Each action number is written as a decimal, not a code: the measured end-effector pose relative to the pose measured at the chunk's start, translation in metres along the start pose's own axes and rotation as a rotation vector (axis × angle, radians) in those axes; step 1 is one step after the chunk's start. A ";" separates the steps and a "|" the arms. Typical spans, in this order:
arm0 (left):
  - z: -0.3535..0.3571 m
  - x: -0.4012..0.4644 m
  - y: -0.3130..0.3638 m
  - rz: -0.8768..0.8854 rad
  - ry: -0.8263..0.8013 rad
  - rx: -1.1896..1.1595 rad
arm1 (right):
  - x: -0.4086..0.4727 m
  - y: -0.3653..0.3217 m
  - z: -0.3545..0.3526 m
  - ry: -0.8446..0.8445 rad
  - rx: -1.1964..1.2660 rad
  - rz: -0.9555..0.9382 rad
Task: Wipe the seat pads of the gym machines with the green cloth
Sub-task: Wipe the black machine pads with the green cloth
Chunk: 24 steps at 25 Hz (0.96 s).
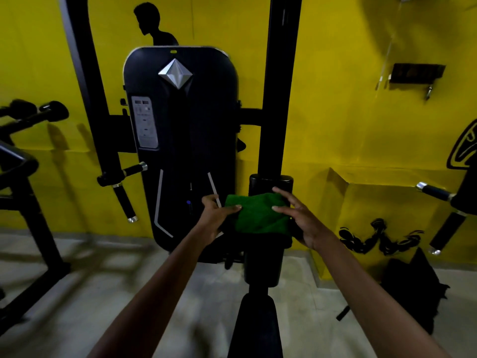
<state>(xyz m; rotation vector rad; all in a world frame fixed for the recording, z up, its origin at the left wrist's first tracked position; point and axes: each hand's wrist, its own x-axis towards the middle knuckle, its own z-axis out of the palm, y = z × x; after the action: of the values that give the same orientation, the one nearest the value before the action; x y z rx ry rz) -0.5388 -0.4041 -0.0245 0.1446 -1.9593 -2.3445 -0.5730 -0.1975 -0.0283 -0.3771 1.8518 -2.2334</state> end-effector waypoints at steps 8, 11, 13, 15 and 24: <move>-0.015 0.001 -0.006 0.121 -0.358 0.934 | -0.004 0.004 -0.006 -0.147 -0.874 0.055; -0.002 0.001 -0.011 0.261 -0.232 1.079 | -0.010 0.000 -0.001 -0.025 -1.098 -0.090; -0.002 0.006 -0.010 0.312 -0.209 1.096 | -0.017 -0.006 -0.001 0.003 -1.016 -0.174; -0.002 0.008 -0.006 0.313 -0.240 0.989 | -0.025 -0.015 0.000 0.010 -0.626 -0.188; 0.027 0.005 0.003 0.148 -0.147 0.026 | -0.037 -0.011 0.020 -0.022 0.594 -0.183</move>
<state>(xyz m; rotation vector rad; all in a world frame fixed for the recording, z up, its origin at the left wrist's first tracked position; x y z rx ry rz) -0.5468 -0.3787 -0.0174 -0.1708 -1.9886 -2.2946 -0.5319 -0.2018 -0.0158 -0.4647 1.0910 -2.7391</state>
